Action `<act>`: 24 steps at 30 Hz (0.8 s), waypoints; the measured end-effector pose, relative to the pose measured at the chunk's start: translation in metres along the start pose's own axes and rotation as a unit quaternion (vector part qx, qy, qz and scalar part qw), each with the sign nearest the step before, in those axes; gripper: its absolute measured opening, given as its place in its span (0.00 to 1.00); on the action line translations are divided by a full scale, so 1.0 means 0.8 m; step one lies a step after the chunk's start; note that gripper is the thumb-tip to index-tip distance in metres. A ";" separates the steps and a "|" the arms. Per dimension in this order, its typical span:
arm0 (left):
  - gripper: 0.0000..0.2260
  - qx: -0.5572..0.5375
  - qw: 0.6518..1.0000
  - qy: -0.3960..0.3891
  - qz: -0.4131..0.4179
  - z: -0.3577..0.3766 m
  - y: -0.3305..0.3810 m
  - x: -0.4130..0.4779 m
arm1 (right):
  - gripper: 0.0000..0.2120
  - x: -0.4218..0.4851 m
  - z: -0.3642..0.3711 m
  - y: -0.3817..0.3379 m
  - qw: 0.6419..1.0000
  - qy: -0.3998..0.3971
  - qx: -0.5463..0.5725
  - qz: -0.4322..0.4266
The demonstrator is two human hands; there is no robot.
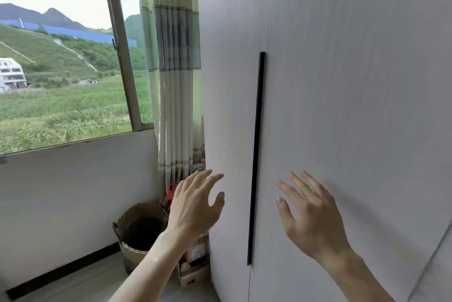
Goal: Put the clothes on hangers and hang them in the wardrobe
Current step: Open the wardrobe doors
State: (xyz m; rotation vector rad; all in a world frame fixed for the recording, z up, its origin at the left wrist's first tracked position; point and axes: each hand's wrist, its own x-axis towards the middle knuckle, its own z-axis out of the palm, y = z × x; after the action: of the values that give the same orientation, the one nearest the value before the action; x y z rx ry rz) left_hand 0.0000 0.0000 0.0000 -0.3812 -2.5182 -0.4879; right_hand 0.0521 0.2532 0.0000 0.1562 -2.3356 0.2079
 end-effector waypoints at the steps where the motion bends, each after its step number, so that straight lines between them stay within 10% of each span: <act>1: 0.25 -0.026 1.000 -0.002 0.003 0.005 -0.005 0.021 | 0.21 0.015 0.007 -0.004 1.000 0.014 0.002 0.004; 24: 0.21 -0.356 0.882 0.191 0.242 0.197 0.032 0.288 | 0.29 0.157 0.141 0.005 0.874 0.194 -0.440 0.069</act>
State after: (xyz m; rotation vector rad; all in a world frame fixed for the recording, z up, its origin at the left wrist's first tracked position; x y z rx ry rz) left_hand -0.2500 0.1264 0.0110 -1.0392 -1.6976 -1.1426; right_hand -0.1146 0.2288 0.0121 -0.4638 -1.8269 -0.6992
